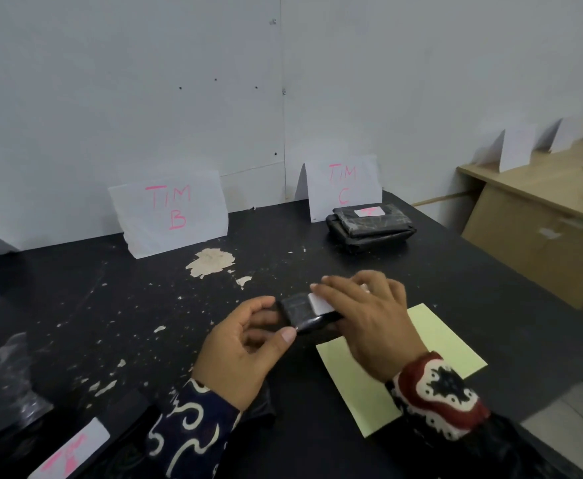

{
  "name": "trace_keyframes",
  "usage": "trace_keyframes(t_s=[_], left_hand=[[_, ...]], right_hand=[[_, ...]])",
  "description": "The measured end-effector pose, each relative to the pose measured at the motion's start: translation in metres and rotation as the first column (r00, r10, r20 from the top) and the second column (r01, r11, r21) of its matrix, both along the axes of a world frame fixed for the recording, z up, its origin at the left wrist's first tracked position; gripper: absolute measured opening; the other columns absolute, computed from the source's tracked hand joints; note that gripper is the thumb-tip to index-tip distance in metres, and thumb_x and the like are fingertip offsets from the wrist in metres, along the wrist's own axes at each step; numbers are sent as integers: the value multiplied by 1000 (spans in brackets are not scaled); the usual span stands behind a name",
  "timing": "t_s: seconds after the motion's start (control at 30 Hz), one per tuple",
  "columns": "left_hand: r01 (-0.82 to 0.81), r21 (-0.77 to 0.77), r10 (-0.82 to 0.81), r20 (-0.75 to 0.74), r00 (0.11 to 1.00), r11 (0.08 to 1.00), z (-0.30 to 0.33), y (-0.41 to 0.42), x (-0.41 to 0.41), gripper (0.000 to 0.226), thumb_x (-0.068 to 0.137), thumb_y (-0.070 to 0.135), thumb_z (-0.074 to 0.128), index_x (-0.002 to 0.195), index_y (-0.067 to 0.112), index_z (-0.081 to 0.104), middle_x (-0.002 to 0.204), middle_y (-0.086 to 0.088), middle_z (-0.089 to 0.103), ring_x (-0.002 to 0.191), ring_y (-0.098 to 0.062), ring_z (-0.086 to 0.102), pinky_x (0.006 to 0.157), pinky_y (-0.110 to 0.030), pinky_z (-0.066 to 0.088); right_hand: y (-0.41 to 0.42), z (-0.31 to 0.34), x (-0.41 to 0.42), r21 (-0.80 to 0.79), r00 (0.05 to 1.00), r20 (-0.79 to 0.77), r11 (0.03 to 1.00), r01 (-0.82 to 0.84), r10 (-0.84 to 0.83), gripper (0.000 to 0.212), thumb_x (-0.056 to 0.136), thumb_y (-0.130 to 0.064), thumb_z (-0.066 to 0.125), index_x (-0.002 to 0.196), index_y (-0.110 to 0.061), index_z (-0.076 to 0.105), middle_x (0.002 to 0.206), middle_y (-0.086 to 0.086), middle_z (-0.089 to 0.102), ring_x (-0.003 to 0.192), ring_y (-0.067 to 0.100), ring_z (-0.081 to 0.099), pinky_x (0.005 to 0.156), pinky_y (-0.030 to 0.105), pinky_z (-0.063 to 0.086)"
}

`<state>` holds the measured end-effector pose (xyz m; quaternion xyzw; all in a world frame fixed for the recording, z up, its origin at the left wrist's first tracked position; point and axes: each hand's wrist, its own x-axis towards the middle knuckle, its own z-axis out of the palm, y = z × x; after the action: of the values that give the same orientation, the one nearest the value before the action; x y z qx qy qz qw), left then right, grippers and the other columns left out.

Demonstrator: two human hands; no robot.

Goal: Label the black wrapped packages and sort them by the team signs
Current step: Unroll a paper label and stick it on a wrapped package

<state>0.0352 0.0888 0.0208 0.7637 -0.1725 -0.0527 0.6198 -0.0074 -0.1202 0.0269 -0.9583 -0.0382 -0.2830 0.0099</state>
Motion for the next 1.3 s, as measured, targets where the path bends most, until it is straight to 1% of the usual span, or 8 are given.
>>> trace_keyframes(t_s=[0.07, 0.2, 0.43, 0.53, 0.67, 0.83, 1.03, 1.3], left_hand=[[-22, 76, 18, 57, 998, 997, -2, -1, -1, 41, 76, 21, 79, 113, 30, 63, 103, 10, 69, 85, -6, 69, 78, -28, 57], [-20, 121, 13, 57, 998, 992, -8, -2, 1, 35, 76, 19, 80, 106, 32, 65, 102, 12, 70, 84, -8, 69, 79, -31, 57], [-8, 153, 0, 52, 999, 988, -11, -3, 4, 34, 76, 18, 80, 104, 31, 66, 102, 12, 70, 82, -8, 69, 76, -27, 57], [-2, 160, -7, 52, 999, 987, -11, -2, 3, 33, 77, 19, 79, 105, 30, 66, 101, 13, 70, 83, -7, 69, 73, -23, 55], [-3, 160, -6, 59, 998, 987, -13, -1, 3, 32, 77, 20, 79, 104, 31, 67, 101, 14, 70, 81, -6, 69, 73, -23, 55], [-6, 157, -3, 58, 998, 988, -13, 0, 4, 32, 76, 20, 79, 104, 32, 67, 101, 13, 70, 82, -7, 69, 76, -27, 56], [-1, 174, -9, 58, 998, 985, -13, -2, 2, 32, 76, 20, 79, 103, 32, 67, 100, 13, 70, 78, -6, 69, 77, -30, 57], [-3, 209, -13, 77, 997, 978, -8, -2, -1, 33, 77, 23, 79, 106, 31, 67, 100, 14, 69, 79, -2, 68, 76, -27, 57]], right_hand=[[-27, 0, 9, 13, 988, -96, 992, 122, -120, 59, 82, -20, 68, 135, -39, 49, 136, -15, 56, 108, 21, 44, 83, 37, 32], [-80, -2, 31, 26, 894, -354, 952, 304, -275, 57, 93, -29, 58, 143, -43, 36, 147, -19, 41, 119, 20, 34, 92, 37, 30], [-108, 3, 50, 13, 814, -508, 942, 335, -282, 60, 94, -27, 58, 146, -41, 32, 150, -16, 38, 123, 21, 34, 99, 38, 31], [-91, 5, 42, 8, 806, -478, 917, 400, -347, 67, 93, -34, 57, 151, -36, 22, 155, -4, 31, 134, 28, 31, 107, 45, 32], [-42, -5, 20, 51, 856, -375, 914, 402, -356, 64, 92, -60, 43, 148, -37, 24, 152, 2, 33, 137, 29, 31, 110, 47, 31], [-44, -14, 25, 74, 783, -511, 890, 450, -354, 76, 86, -77, 23, 150, -37, 21, 160, 5, 20, 147, 29, 16, 117, 52, 16], [-92, -18, 50, 133, 790, -511, 877, 461, -338, 80, 84, -77, 33, 148, -29, 29, 158, 9, 23, 146, 28, 18, 117, 50, 20], [-117, -16, 67, 269, 842, -489, 879, 394, -228, 70, 86, -67, 48, 141, -25, 39, 149, 7, 33, 142, 26, 25, 114, 46, 29]])
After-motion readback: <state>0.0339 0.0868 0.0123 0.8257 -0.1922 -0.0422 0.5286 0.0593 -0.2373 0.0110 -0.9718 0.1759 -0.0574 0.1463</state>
